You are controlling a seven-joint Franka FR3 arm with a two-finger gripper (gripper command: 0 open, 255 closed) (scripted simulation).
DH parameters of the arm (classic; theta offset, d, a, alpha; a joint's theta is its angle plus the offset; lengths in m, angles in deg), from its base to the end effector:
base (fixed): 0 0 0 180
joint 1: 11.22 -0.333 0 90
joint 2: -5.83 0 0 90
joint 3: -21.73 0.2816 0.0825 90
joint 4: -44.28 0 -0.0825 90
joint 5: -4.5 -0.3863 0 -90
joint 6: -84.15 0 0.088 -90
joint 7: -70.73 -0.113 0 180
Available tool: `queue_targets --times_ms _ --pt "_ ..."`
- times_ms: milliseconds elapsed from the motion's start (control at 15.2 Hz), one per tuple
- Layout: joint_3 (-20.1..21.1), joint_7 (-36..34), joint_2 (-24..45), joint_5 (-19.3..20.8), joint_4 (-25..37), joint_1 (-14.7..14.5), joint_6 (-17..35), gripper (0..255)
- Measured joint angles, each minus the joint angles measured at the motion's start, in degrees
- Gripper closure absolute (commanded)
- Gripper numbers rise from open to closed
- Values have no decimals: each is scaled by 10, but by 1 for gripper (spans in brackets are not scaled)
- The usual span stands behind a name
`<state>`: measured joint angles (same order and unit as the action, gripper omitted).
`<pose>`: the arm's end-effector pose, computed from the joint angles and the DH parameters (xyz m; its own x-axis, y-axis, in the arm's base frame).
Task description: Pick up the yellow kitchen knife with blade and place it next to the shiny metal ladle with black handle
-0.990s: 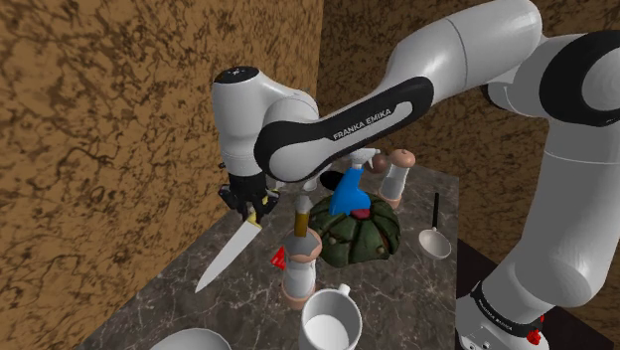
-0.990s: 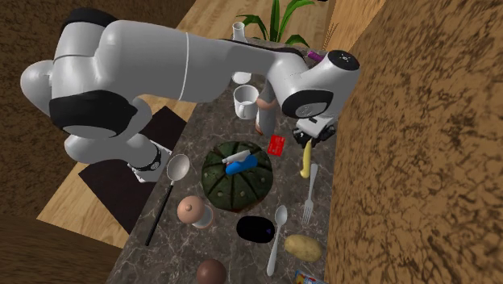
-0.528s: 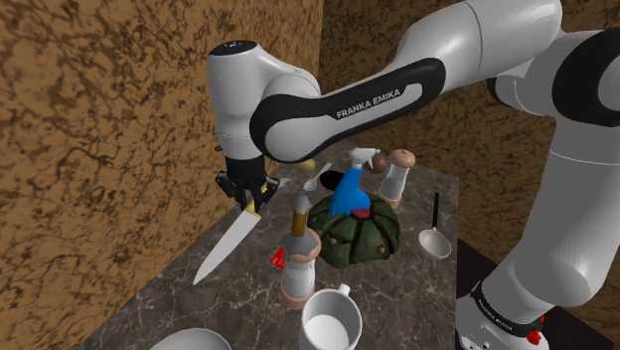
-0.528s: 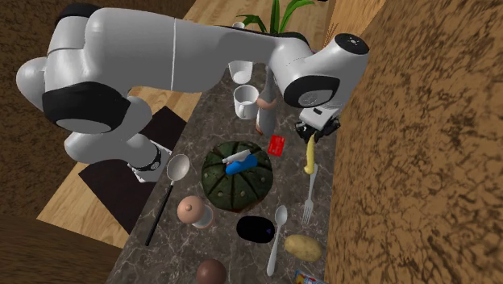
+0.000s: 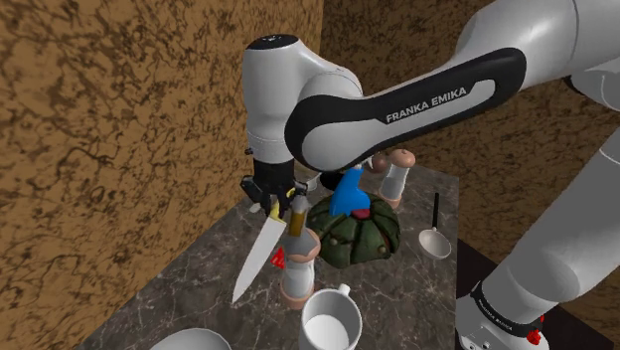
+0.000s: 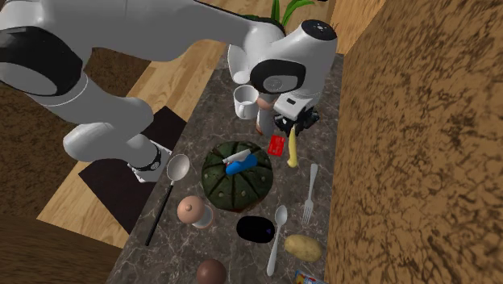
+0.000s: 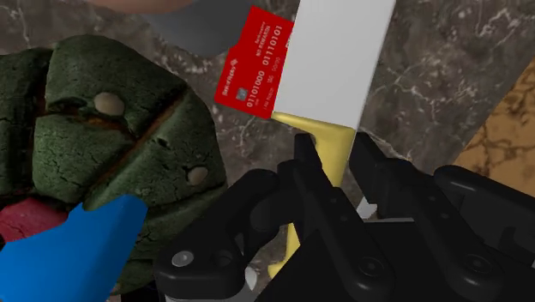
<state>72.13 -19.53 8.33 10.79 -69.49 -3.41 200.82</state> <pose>0.4228 0.3756 0.4104 0.7056 -0.7056 0.0654 -0.7059 -0.7079 -0.0223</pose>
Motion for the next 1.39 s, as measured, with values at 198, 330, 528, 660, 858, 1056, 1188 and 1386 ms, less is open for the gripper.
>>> queue_targets --times_ms 198,330,528,660,858,1056,1188,1386 --pt "-5 44 -93 -80 -71 2 12 255" --pt "-25 79 -165 -138 -123 -14 11 255" --pt "-50 106 -242 -193 -181 -48 5 255" --pt "-72 123 -297 -225 -221 -76 -7 255" --pt "-103 143 -375 -262 -283 -120 -22 255" --pt "-127 146 -455 -289 -333 -167 -58 255" --pt "-143 147 -506 -301 -365 -196 -81 255" --pt "-155 134 -580 -318 -406 -241 -120 255"
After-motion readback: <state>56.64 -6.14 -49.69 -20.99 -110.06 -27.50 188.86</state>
